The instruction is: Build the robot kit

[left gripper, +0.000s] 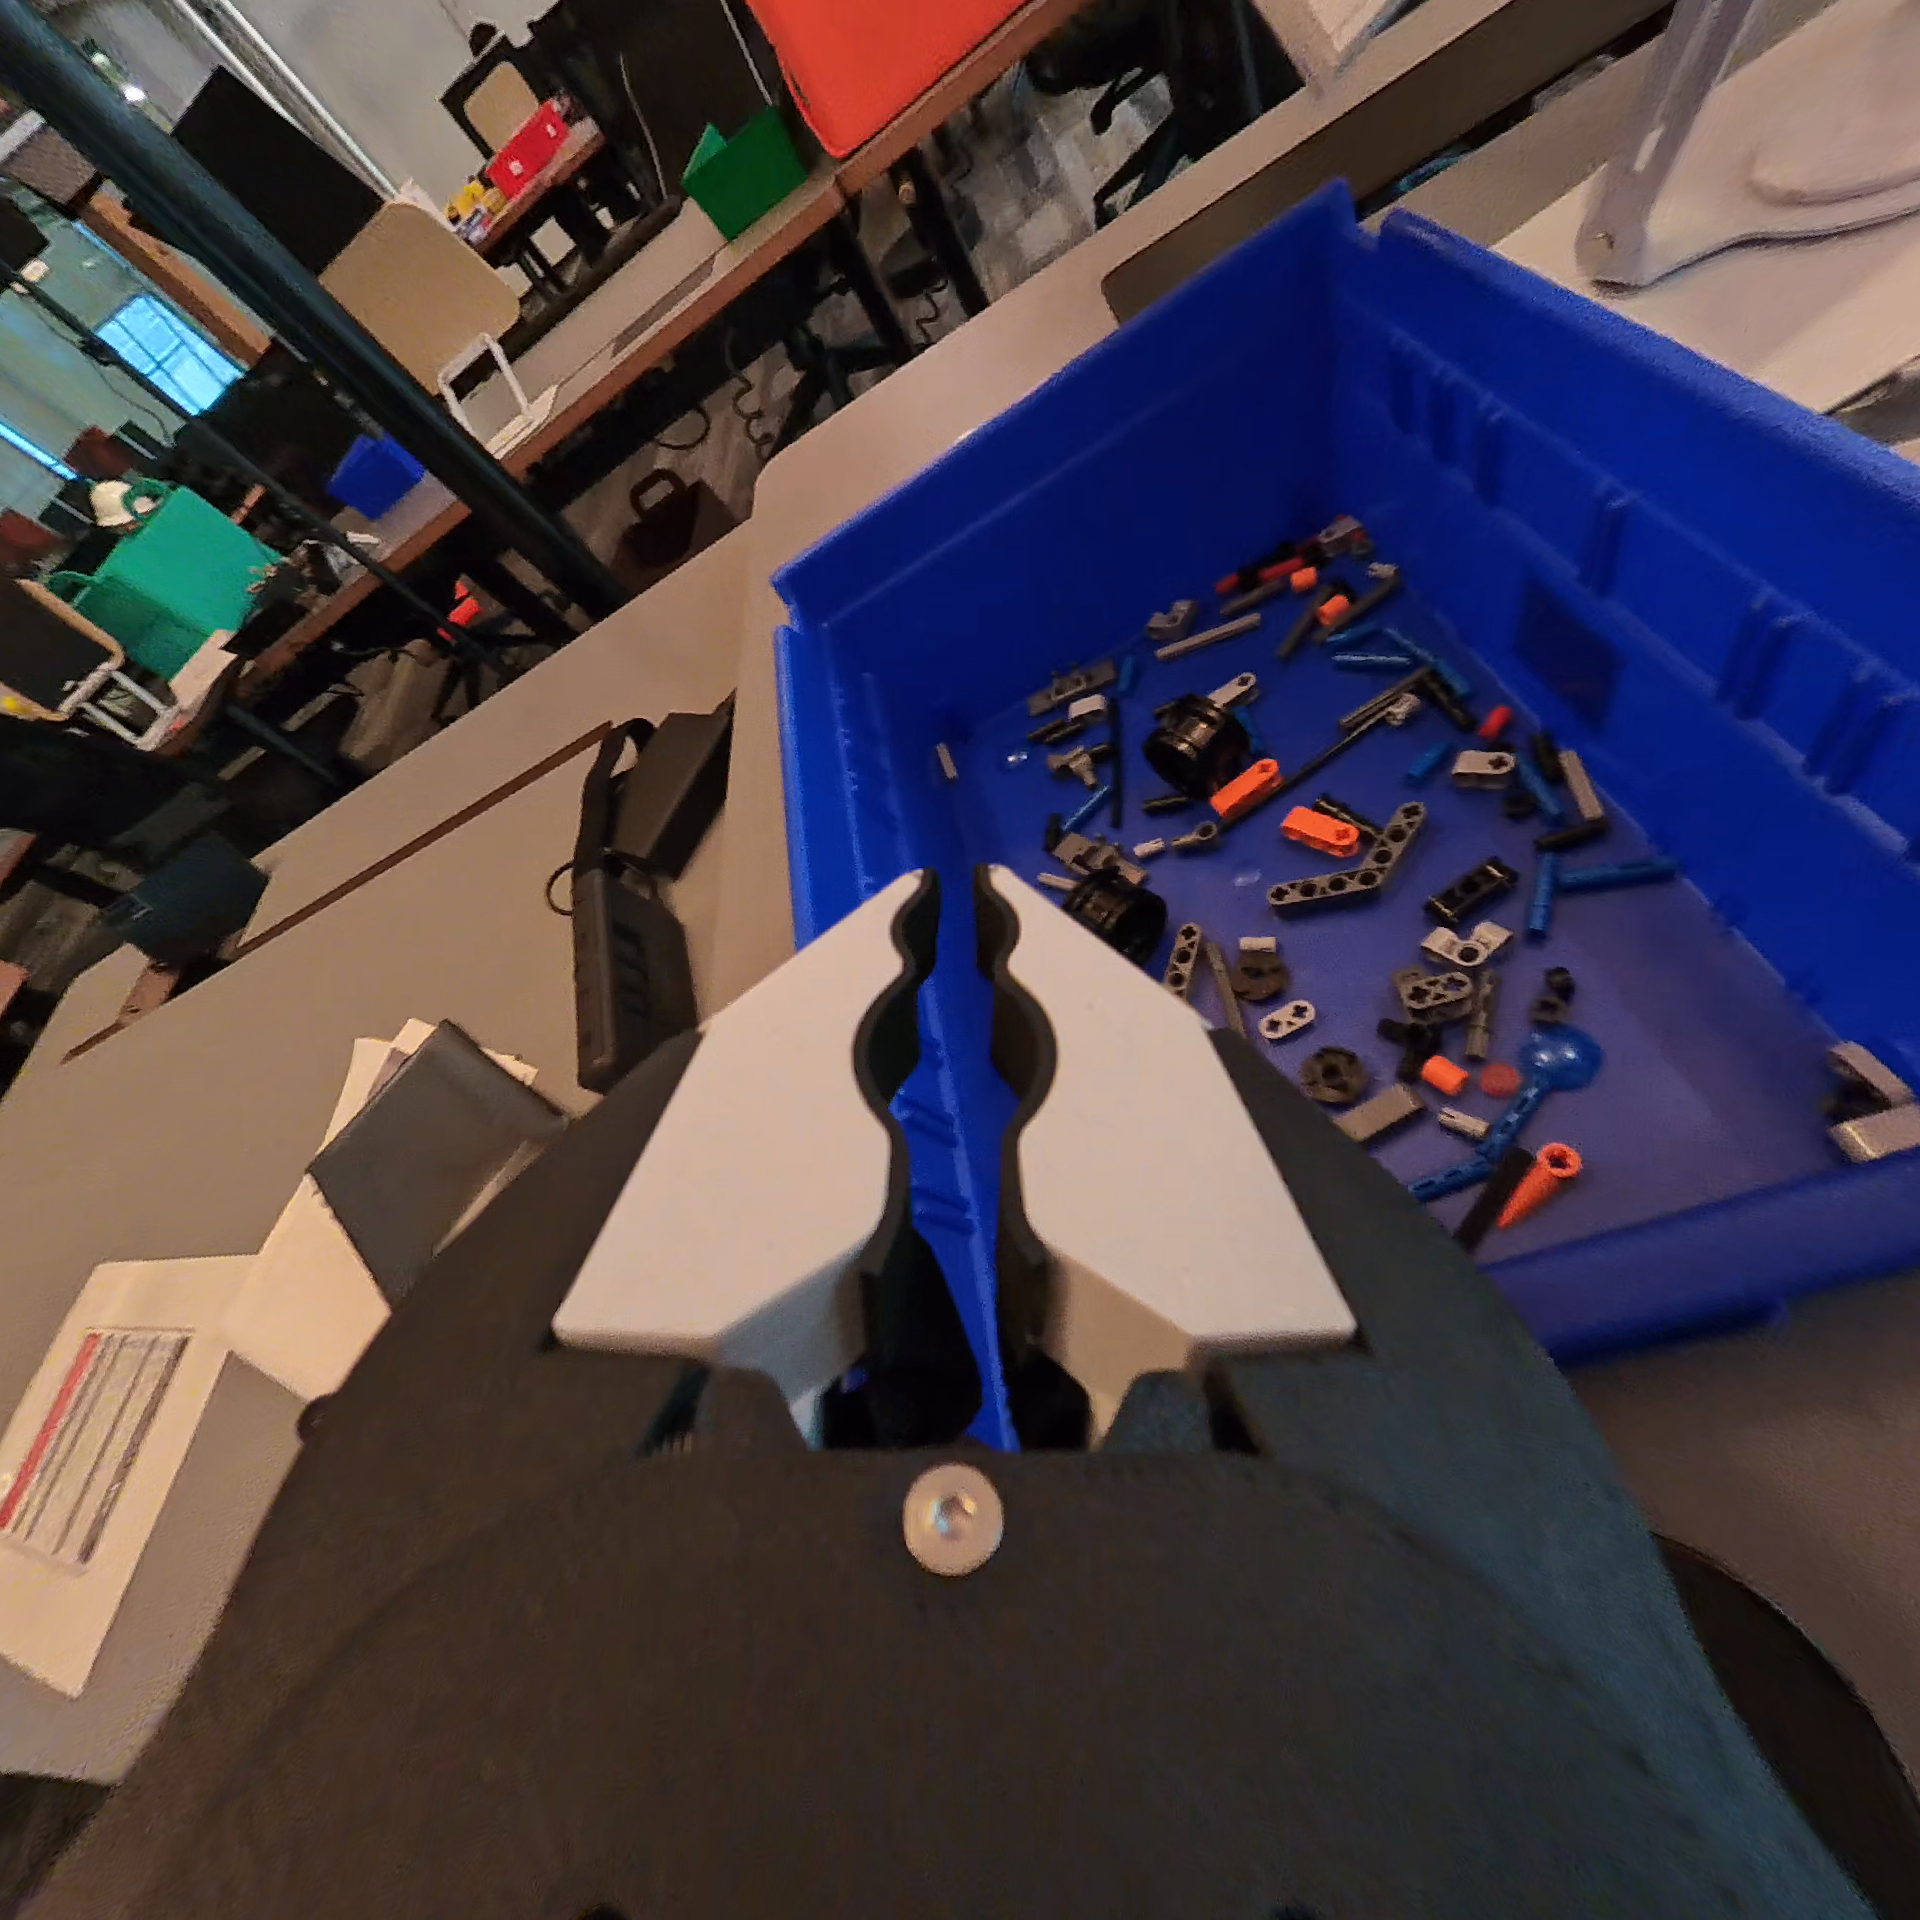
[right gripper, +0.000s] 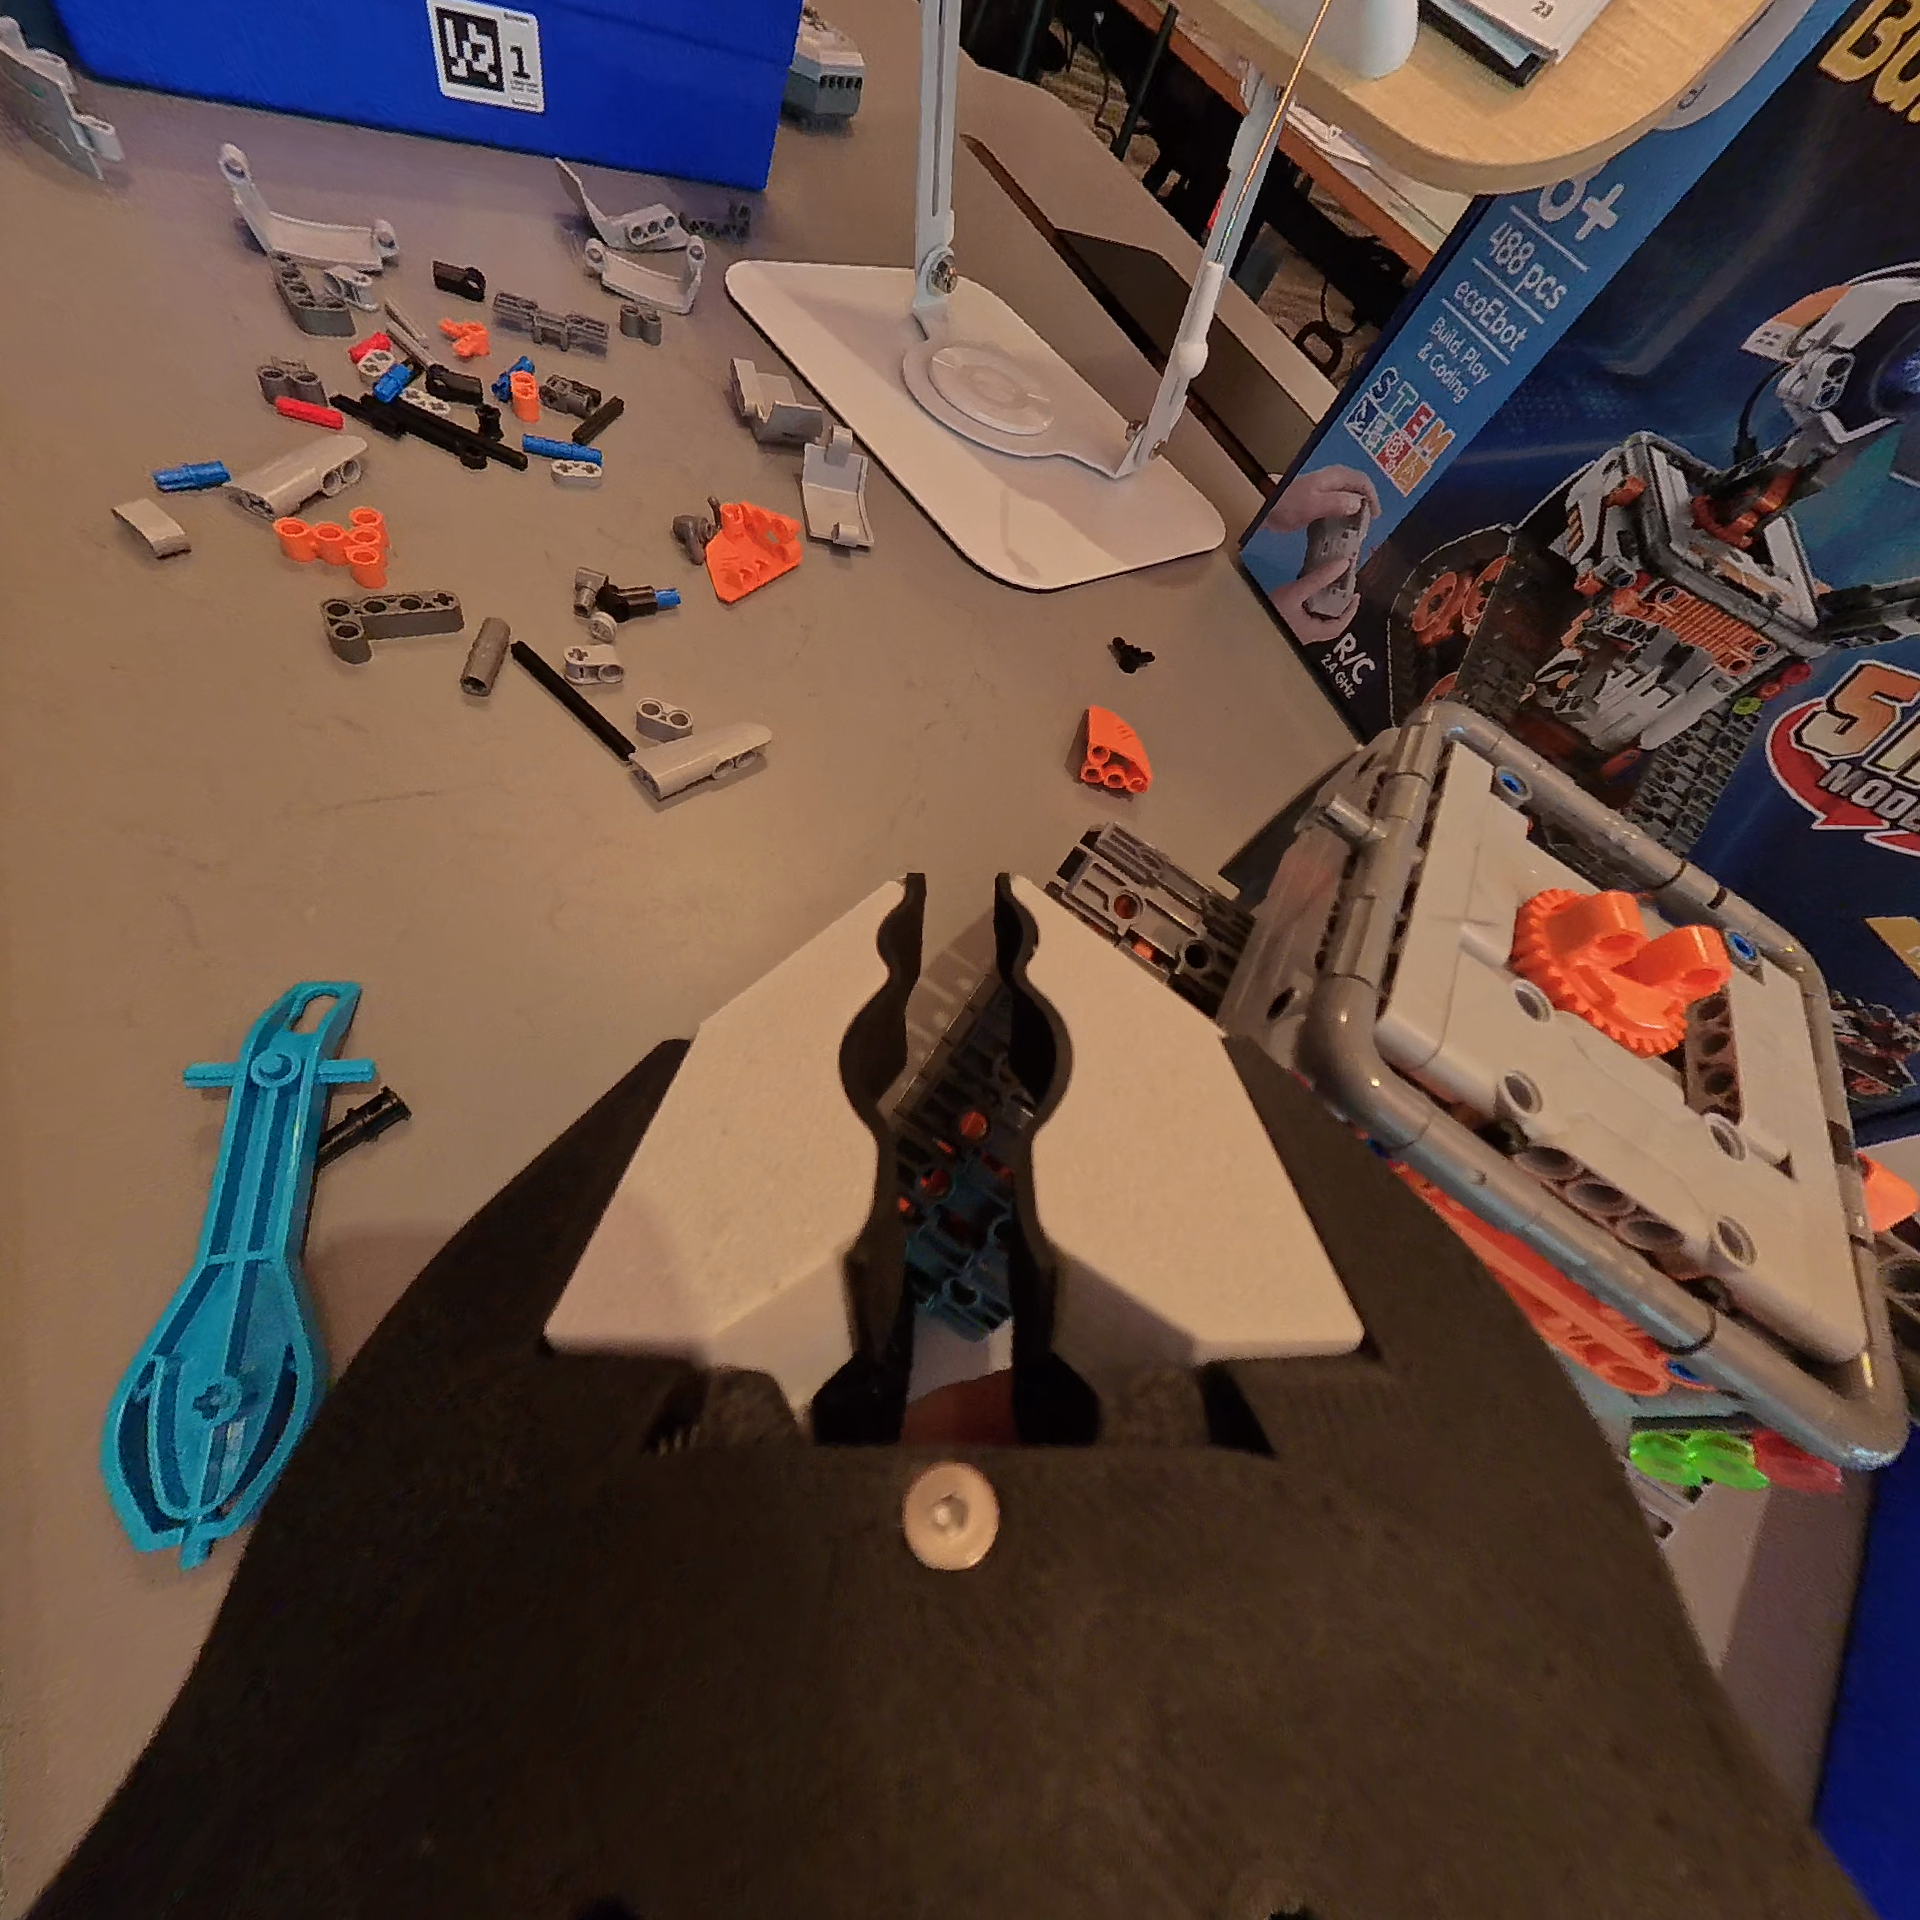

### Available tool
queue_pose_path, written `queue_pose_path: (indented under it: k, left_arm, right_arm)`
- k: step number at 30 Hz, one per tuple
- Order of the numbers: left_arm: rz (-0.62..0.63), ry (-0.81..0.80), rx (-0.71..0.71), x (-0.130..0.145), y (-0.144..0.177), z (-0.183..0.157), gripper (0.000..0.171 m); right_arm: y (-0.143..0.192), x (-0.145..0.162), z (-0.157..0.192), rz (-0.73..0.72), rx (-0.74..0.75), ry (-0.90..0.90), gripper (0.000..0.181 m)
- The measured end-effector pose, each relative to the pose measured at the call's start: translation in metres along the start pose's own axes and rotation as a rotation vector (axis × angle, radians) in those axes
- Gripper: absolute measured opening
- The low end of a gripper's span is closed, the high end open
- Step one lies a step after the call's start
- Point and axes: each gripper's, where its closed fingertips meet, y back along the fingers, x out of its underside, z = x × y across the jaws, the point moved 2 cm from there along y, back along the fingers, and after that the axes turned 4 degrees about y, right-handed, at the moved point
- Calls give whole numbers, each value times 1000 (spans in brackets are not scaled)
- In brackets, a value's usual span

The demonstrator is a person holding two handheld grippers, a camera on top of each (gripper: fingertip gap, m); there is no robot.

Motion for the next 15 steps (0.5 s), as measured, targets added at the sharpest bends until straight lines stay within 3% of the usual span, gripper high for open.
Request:
queue_pose_path:
  k: [8,15]
  left_arm:
    - [20,-20,152,14,-4,-32,7]
    - [74,-37,143,21,-6,-29,7]
  right_arm:
    - [0,0,-1,0,2,-10,8]
    - [0,0,-1,7,4,-1,9]
